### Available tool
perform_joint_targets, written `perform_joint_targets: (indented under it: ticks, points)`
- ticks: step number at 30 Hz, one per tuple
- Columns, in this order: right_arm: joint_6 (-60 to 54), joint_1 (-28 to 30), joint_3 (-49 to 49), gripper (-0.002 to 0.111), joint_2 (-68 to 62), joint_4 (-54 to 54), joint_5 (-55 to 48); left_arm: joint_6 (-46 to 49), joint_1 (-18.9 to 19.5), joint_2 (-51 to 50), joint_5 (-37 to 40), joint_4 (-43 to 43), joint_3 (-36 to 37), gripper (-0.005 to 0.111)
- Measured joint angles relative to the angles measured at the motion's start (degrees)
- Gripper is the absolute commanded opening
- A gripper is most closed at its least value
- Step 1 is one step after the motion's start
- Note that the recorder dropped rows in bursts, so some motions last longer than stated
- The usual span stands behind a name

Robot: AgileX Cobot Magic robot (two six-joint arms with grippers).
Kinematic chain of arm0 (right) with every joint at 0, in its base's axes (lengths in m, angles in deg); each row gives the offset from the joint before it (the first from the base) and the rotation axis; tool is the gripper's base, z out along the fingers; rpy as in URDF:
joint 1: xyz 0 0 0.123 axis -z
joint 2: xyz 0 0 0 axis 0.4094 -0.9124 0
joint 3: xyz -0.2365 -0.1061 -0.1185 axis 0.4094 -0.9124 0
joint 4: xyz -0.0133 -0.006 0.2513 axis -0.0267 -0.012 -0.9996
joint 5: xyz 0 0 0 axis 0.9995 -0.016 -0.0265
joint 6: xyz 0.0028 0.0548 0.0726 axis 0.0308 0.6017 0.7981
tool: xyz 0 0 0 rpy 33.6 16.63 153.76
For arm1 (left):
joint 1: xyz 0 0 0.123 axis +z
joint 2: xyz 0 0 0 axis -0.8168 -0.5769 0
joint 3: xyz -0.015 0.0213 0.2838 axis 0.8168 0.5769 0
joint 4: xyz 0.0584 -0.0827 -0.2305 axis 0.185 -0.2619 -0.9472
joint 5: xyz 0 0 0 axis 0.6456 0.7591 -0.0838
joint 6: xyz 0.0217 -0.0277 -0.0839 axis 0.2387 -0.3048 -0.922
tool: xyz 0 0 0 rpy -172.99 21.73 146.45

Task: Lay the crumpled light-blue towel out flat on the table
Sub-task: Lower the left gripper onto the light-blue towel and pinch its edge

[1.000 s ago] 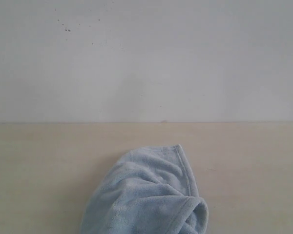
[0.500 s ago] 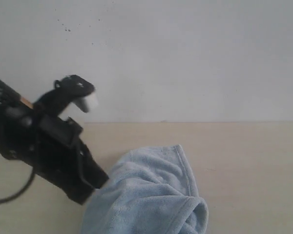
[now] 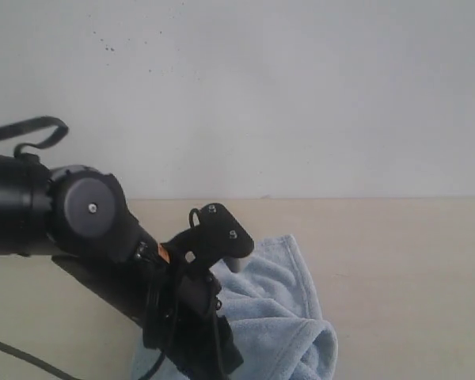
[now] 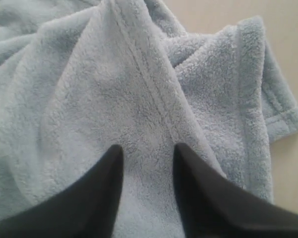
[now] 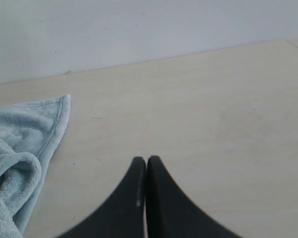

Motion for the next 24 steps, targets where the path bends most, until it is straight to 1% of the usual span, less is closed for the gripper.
perform_joint_targets:
  ticks: [2,7,9,12,16,20,22,24]
  points:
    - [0.00,0.00,0.00,0.000,0.00,0.00,0.00,0.96,0.00,-2.07,-0.42,-1.01,0.00,0.068]
    - [0.00,0.00,0.00,0.000,0.00,0.00,0.00,2.41,0.00,-5.22,-1.73,-3.80,0.00,0.069]
    - [0.00,0.00,0.00,0.000,0.00,0.00,0.00,2.41,-0.20,-6.35,-2.48,-5.87,0.00,0.067]
    - [0.00,0.00,0.00,0.000,0.00,0.00,0.00,2.41,-0.94,-8.82,-2.94,-5.89,-0.13,0.063]
    - [0.00,0.00,0.00,0.000,0.00,0.00,0.00,2.41,-2.98,-12.50,-3.08,-4.58,-0.13,0.062]
    - [0.00,0.00,0.00,0.000,0.00,0.00,0.00,2.23,-4.94,-13.29,-4.48,-3.82,-0.13,0.061]
    - [0.00,0.00,0.00,0.000,0.00,0.00,0.00,1.62,-5.64,-13.29,-5.14,-3.23,-0.13,0.056]
    - [0.00,0.00,0.00,0.000,0.00,0.00,0.00,0.16,-5.90,-13.29,-5.64,-1.51,-0.13,0.045]
